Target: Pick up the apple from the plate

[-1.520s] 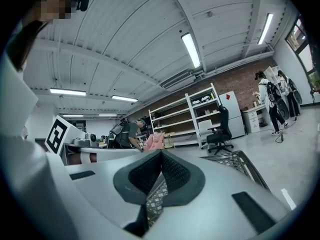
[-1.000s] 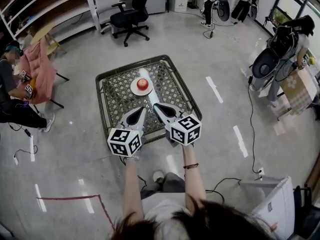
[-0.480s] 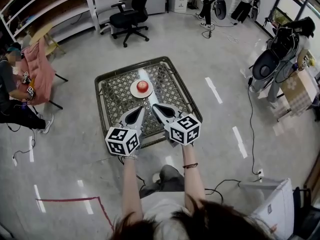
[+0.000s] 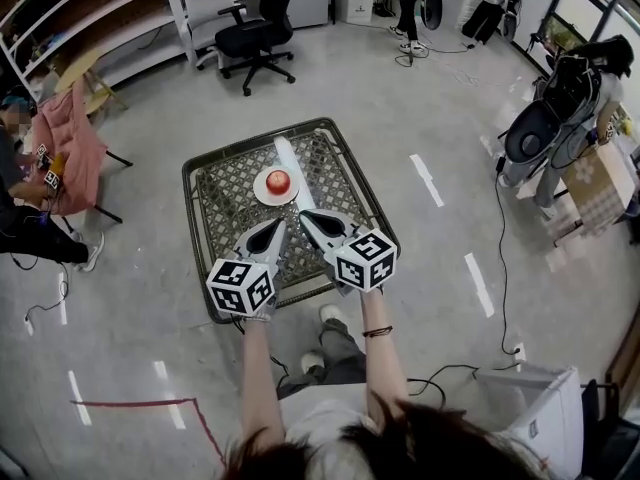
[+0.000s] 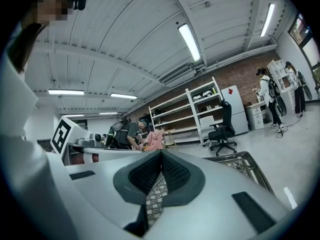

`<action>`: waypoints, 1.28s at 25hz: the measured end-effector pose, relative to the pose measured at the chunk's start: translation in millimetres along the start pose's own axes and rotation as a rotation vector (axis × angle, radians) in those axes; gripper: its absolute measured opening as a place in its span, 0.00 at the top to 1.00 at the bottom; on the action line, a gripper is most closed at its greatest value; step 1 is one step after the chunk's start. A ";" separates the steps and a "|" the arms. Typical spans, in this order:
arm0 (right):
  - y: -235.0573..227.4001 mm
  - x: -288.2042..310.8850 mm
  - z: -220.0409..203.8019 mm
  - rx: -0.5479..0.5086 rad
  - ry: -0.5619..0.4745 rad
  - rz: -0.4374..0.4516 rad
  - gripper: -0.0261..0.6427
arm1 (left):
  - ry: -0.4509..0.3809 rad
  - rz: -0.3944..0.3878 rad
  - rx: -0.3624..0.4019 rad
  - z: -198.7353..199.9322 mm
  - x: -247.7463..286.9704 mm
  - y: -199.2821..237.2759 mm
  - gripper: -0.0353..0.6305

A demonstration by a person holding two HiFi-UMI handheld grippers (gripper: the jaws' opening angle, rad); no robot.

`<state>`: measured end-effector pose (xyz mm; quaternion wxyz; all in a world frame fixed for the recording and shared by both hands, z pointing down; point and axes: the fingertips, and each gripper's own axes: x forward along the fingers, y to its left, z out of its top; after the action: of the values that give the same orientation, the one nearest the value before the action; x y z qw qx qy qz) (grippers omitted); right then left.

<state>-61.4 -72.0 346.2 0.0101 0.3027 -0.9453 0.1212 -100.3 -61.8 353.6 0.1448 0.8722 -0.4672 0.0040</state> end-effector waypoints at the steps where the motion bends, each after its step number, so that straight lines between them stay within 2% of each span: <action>1: -5.2 3.2 1.0 0.000 0.002 0.005 0.95 | 0.002 0.001 0.000 0.8 4.7 1.8 0.93; 6: -33.5 21.9 4.6 -0.003 0.014 0.028 0.95 | -0.008 0.003 -0.005 4.1 31.1 15.6 0.93; 15: -70.5 46.8 -1.2 0.016 0.068 0.071 0.95 | -0.017 0.059 -0.032 3.3 65.3 39.5 0.93; 19: -80.4 57.0 -1.7 0.028 0.084 0.090 0.95 | 0.007 0.079 -0.052 0.3 74.7 48.9 0.93; 32: -102.5 77.6 -4.9 0.023 0.132 0.163 0.95 | 0.012 0.136 -0.105 -5.5 96.4 66.9 0.93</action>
<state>-66.1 -195.8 381.0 0.0588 0.2163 -0.9626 0.1521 -99.9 -173.7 389.2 0.1922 0.8297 -0.5241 -0.0055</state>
